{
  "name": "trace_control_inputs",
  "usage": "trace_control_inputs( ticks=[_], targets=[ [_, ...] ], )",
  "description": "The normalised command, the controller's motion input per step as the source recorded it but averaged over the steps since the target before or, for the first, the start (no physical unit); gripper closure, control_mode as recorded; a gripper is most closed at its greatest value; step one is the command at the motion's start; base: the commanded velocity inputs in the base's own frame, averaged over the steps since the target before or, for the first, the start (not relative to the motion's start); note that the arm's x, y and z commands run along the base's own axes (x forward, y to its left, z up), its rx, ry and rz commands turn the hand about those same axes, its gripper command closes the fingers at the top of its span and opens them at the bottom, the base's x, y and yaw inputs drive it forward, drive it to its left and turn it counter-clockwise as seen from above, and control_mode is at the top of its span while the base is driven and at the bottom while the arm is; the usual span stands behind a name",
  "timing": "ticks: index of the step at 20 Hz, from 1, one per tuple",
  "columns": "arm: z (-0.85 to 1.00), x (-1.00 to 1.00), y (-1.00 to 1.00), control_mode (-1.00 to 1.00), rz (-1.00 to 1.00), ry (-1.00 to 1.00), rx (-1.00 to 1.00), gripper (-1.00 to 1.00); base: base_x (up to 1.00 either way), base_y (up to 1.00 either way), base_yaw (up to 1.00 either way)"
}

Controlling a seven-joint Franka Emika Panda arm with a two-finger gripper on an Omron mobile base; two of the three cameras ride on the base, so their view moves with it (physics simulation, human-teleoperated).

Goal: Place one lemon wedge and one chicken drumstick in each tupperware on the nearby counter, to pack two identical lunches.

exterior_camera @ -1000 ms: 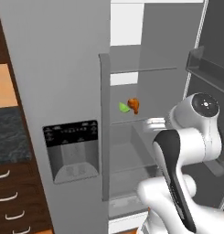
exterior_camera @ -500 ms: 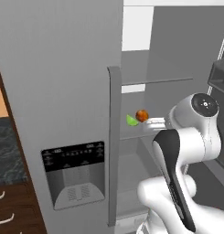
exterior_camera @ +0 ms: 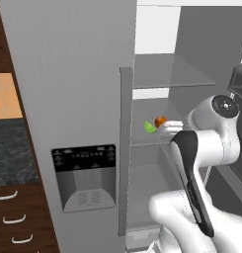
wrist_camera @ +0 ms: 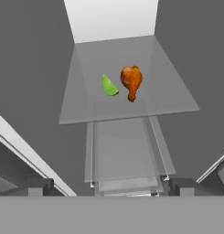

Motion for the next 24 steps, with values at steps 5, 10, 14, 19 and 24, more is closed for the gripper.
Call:
trace_control_inputs(
  ticks=[5, 10, 14, 19, 24],
  targets=[
    [-0.01, 0.48, -0.17, -1.0, 0.0, 0.01, 0.0, -1.0, 0.0, 0.0, 0.0],
    [-0.15, 0.45, -0.11, -1.0, 0.0, 0.0, 0.0, -1.0, 0.0, 0.0, 0.0],
    [-0.32, 0.34, -0.3, -1.0, 0.01, 0.0, 0.0, -1.0, 0.0, 0.0, 0.0],
    [-0.26, 0.17, -0.19, -1.0, 0.02, 0.01, 0.0, -1.0, 0.0, 0.0, 0.0],
    [-0.3, 0.09, -0.12, -1.0, 0.01, 0.04, 0.0, -1.0, 0.0, 0.0, 0.0]
  ],
)
